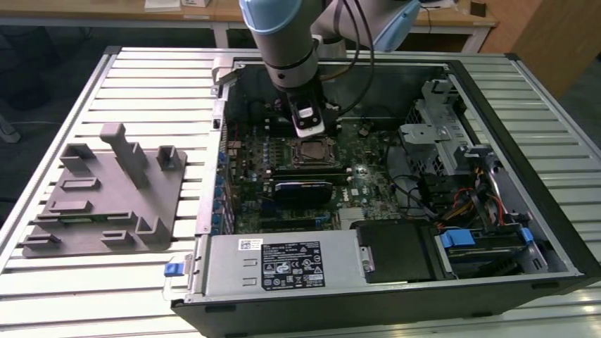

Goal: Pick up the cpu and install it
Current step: 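Install the first cpu locking lever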

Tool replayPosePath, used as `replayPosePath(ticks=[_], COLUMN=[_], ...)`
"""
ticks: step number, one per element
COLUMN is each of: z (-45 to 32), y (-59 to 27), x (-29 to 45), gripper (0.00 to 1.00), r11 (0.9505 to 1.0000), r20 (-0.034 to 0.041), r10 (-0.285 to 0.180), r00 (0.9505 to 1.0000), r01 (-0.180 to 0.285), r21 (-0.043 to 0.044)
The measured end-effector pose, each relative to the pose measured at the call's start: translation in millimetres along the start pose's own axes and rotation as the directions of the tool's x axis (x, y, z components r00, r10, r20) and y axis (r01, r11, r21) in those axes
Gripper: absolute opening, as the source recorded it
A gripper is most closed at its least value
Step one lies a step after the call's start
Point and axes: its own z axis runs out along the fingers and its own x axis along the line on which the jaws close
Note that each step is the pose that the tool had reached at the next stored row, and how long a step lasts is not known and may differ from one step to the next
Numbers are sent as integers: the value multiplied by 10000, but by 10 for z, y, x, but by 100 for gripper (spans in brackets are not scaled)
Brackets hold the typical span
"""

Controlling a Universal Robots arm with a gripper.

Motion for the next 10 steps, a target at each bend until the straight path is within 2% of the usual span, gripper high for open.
replayPosePath(ticks=[10], z=[29], y=[-9], x=[5], gripper=[11], r11=[10000], r20=[11], r10=[-6], r00=[10000], r01=[6], r21=[18])
